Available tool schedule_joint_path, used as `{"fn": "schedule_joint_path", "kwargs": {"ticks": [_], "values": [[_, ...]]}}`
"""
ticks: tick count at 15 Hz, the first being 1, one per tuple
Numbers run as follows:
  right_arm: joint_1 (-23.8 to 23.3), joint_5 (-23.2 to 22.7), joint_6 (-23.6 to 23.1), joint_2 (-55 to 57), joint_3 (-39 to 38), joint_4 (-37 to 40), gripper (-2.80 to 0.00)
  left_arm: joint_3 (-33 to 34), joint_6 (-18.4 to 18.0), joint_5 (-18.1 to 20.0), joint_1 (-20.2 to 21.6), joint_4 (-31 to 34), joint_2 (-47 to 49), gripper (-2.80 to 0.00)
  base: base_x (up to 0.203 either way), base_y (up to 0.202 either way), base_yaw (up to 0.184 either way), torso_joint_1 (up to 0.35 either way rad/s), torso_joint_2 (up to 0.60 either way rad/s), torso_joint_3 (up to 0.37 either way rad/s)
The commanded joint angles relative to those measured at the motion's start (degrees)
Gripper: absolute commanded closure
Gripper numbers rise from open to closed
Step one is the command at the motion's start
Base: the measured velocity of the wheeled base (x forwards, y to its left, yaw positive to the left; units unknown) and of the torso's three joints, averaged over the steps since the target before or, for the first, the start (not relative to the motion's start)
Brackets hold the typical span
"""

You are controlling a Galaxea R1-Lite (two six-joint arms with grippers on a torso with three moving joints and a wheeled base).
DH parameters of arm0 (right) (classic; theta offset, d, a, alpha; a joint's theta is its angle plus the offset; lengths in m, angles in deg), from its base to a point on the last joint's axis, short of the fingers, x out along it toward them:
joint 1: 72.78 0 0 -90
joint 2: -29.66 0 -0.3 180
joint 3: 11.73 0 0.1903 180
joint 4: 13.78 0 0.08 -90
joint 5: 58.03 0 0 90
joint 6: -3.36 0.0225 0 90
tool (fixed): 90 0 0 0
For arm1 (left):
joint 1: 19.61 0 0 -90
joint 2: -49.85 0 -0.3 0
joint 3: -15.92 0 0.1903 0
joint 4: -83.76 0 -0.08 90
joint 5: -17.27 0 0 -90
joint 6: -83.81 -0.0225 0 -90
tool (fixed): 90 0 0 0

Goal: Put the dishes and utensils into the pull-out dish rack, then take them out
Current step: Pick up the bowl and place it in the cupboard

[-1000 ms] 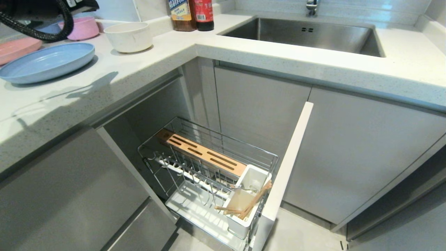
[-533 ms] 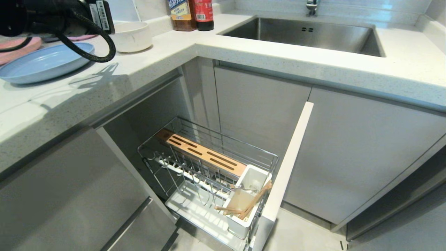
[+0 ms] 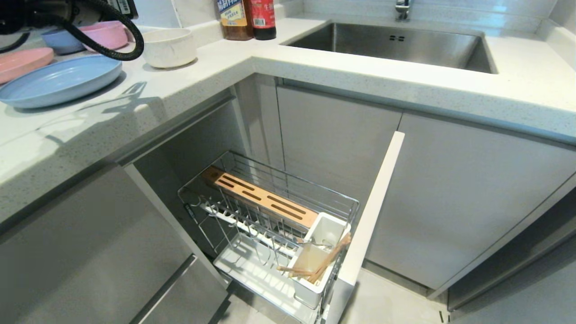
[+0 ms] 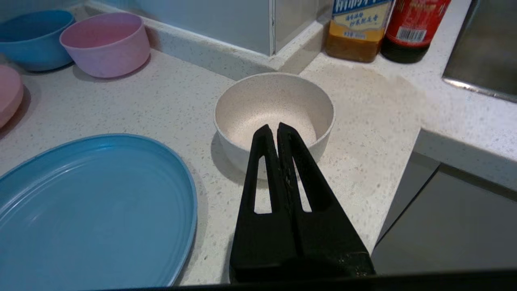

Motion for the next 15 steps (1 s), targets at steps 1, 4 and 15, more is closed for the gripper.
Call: {"fn": "schedule_joint_path", "kwargs": {"ticks": [1,4,15], "values": [[0.0,0.0,0.0,0.0,-0.1,0.0,0.00,-0.1,-0.1,-0.1,-0.3,-1.9,1.4,0.00,0.000,0.000,0.000,0.000,0.00,0.000],[0.0,0.0,0.0,0.0,-0.1,0.0,0.00,-0.1,-1.7,-0.1,-0.3,-8.1,5.0,0.00,0.000,0.000,0.000,0.000,0.00,0.000],[0.0,0.0,0.0,0.0,-0.1,0.0,0.00,-0.2,-5.5,1.0,1.0,-19.4,9.3,-2.80,0.000,0.000,0.000,0.000,0.00,0.000]]}}
